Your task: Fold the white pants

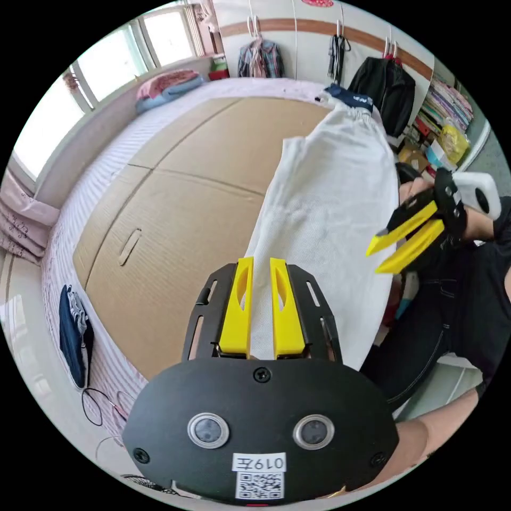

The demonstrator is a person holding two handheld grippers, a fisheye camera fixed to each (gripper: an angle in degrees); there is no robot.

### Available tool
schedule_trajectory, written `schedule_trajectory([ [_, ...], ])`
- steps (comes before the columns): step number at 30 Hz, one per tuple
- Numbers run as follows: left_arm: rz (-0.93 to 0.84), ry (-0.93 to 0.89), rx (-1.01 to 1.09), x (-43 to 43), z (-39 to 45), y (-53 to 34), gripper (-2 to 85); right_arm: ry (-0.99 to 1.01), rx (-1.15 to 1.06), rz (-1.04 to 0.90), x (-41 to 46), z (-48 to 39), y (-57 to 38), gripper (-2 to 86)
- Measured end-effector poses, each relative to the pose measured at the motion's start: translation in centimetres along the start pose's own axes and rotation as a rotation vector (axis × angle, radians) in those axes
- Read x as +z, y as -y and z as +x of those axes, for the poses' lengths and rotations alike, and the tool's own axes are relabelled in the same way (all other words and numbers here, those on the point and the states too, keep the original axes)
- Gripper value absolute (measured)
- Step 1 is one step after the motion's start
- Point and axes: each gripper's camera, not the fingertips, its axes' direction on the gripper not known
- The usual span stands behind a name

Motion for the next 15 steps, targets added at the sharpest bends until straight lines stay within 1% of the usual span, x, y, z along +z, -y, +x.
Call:
schedule_trajectory([
  [1, -0.016, -0.009, 0.013, 0.6, -0.2, 0.5, 2.1, -0.055, 0.005, 0.027, -0.4, 2.0, 0.3, 0.6],
  [2, -0.022, -0.025, 0.025, 1.4, -0.7, 1.3, 2.6, -0.101, -0.001, 0.033, -0.4, 4.2, 0.8, 0.2],
  [3, -0.011, -0.041, 0.027, 1.9, -1.1, 1.9, 3.2, -0.106, -0.016, 0.026, -0.3, 5.2, 1.0, 0.0],
  [4, -0.002, -0.051, 0.03, 2.1, -1.2, 2.2, 3.5, -0.076, -0.051, -0.018, 0.4, 7.4, 1.7, 0.0],
  [5, 0.014, -0.048, 0.025, 2.3, -1.5, 2.6, 4.3, -0.003, -0.097, -0.078, 1.4, 9.4, 2.5, 0.5],
  [6, 0.014, -0.016, 0.012, 2.6, -1.7, 3.1, 4.9, 0.042, -0.116, -0.108, 2.0, 10.3, 2.9, 0.9],
  [7, 0.008, 0.002, 0.004, 2.8, -1.8, 3.4, 5.2, 0.135, -0.135, -0.162, 3.1, 12.2, 3.7, 2.8],
  [8, -0.006, 0.039, -0.013, 3.3, -2.0, 3.9, 5.5, 0.221, -0.129, -0.208, 4.3, 14.0, 4.3, 5.7],
  [11, -0.047, 0.088, -0.056, 4.8, -2.3, 5.4, 5.2, 0.378, -0.112, -0.274, 6.4, 17.2, 5.2, 7.2],
  [13, -0.04, 0.083, -0.062, 5.6, -2.3, 6.2, 4.3, 0.391, -0.114, -0.299, 7.0, 18.1, 5.3, 6.7],
  [15, -0.089, 0.06, -0.038, 6.6, -2.8, 7.7, 2.9, 0.396, -0.114, -0.313, 7.4, 18.7, 5.3, 6.2],
])
